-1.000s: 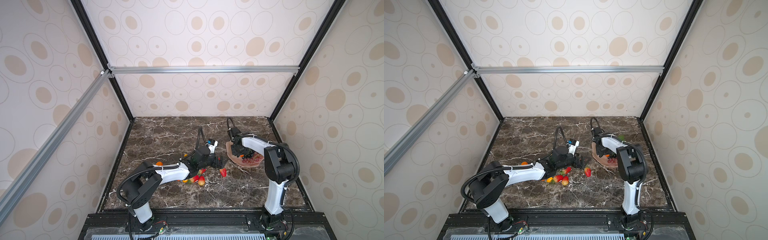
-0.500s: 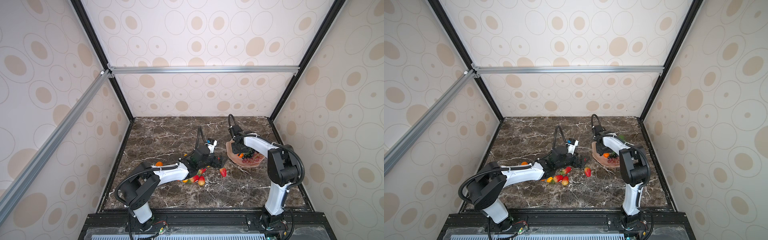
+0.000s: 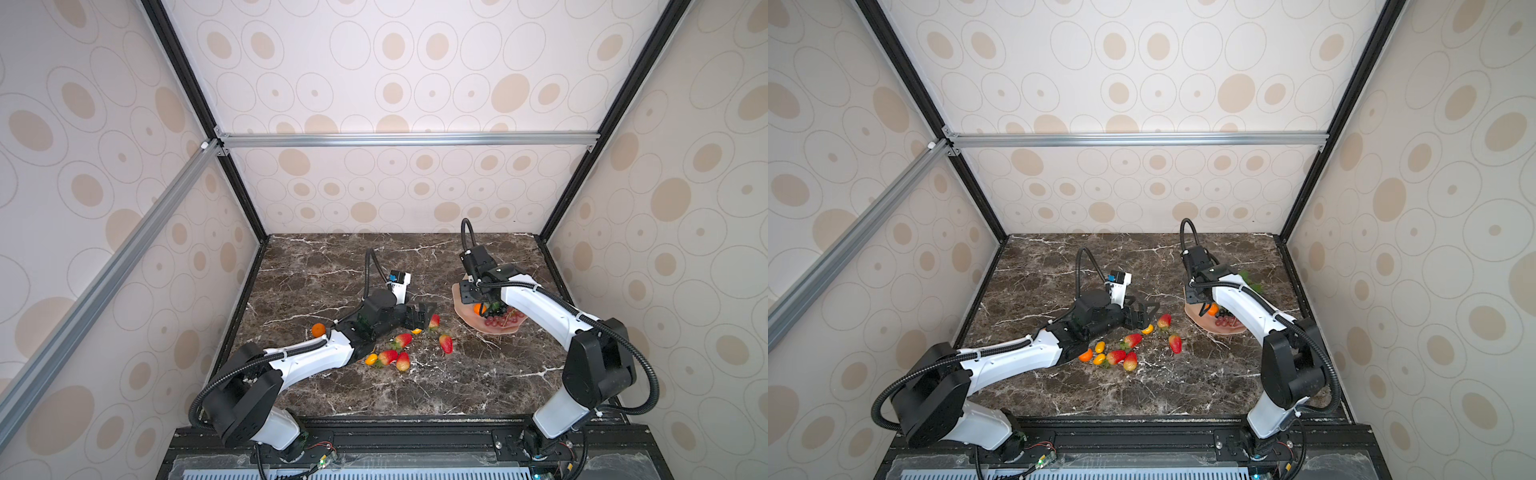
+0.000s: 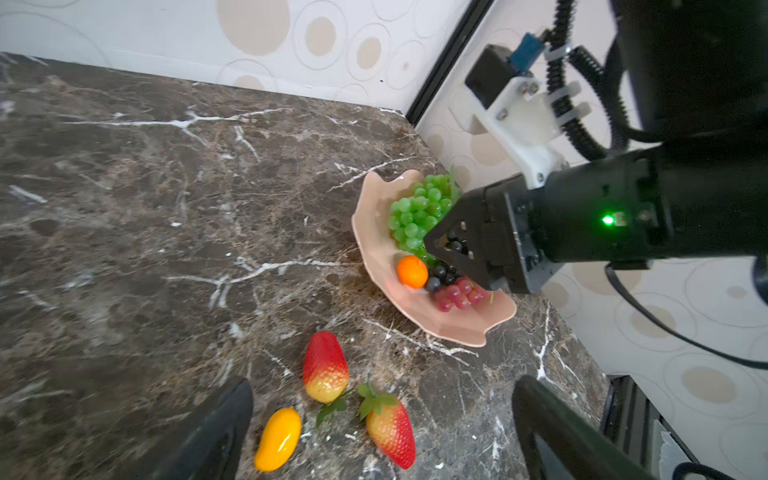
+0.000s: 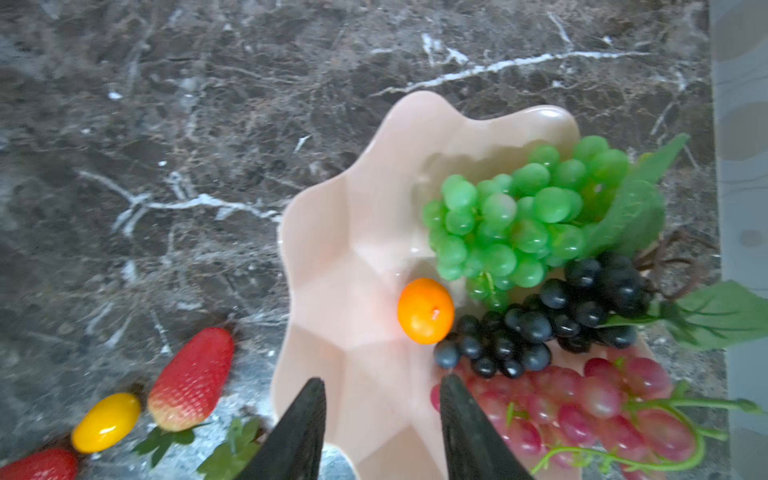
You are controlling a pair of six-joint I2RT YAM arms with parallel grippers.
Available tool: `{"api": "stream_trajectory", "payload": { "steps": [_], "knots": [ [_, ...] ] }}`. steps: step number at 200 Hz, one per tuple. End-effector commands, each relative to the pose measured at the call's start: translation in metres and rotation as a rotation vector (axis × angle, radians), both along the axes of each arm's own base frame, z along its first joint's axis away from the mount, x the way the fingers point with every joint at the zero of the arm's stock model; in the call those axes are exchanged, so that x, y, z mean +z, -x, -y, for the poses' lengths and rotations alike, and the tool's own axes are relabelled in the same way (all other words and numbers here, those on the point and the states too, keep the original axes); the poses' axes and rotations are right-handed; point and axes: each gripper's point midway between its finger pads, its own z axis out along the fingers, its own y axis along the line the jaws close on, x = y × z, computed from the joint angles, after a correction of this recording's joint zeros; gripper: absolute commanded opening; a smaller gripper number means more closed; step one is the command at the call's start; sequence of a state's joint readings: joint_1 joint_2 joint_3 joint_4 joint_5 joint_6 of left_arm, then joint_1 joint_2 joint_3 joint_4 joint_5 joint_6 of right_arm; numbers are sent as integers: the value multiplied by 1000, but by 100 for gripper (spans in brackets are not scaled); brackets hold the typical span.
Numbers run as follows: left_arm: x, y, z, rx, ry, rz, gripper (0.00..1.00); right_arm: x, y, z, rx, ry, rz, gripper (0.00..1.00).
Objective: Place and organize the fake fruits in the fruit bowl
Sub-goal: 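Raise the right gripper and move it back over the fruit pile, then close the right gripper on another orange fruit while the left arm draws back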
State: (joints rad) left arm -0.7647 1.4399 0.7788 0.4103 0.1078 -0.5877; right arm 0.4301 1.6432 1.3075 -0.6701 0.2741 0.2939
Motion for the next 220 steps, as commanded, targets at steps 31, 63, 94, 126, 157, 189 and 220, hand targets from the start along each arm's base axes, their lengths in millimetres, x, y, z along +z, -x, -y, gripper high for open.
{"api": "stream_trajectory", "payload": {
  "steps": [31,63,94,126,157,189,220],
  "knots": [
    [1,-4,-64,125,36,-22,98,8,10,-73,162,-158,9,48],
    [2,0,-102,201,30,-23,98,3,16,-118,251,-199,-8,48],
    [2,5,-136,273,10,-40,98,-3,23,-157,322,-218,-14,48],
    [10,13,-168,346,-17,-49,98,-9,37,-196,397,-256,-25,48],
    [9,23,-200,433,-42,-91,98,-19,57,-230,475,-312,-46,48],
    [4,34,-226,512,-75,-151,98,-23,81,-267,591,-370,-57,48],
    [-4,43,-252,605,-93,-214,98,-23,107,-299,737,-381,-57,48]
  ]
}}
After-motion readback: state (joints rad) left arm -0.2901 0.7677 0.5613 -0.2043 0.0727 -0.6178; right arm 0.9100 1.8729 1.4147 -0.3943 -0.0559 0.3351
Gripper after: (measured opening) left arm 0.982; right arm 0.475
